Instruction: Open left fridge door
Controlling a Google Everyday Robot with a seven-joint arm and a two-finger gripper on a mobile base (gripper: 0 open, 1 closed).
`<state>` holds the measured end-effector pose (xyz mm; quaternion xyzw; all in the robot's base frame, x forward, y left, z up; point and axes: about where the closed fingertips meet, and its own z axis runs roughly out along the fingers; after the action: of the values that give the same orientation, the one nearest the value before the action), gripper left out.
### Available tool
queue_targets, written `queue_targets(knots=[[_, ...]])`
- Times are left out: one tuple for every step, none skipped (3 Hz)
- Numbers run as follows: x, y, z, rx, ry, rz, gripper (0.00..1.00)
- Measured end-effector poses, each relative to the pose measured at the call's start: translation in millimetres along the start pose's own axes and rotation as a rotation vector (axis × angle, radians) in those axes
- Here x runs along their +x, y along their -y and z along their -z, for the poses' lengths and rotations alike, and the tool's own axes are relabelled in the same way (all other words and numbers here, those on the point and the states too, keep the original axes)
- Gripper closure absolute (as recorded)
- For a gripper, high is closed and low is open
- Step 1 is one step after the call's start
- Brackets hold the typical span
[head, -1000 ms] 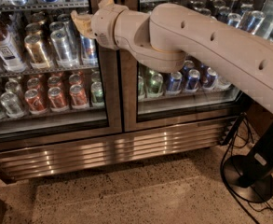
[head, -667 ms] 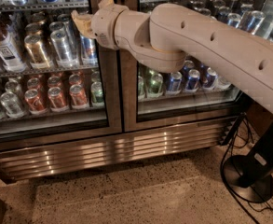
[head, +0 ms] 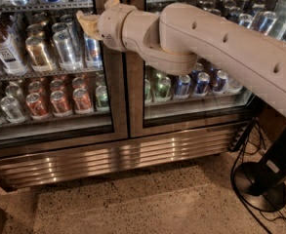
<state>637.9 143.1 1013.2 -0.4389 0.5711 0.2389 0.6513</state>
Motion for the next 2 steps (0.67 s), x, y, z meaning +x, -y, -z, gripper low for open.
queue_targets(knots=[[1.0,2.7,2.8,0.0,0.0,0.0,1.0],[2.5,7.0,6.8,0.0,0.0,0.0,1.0]])
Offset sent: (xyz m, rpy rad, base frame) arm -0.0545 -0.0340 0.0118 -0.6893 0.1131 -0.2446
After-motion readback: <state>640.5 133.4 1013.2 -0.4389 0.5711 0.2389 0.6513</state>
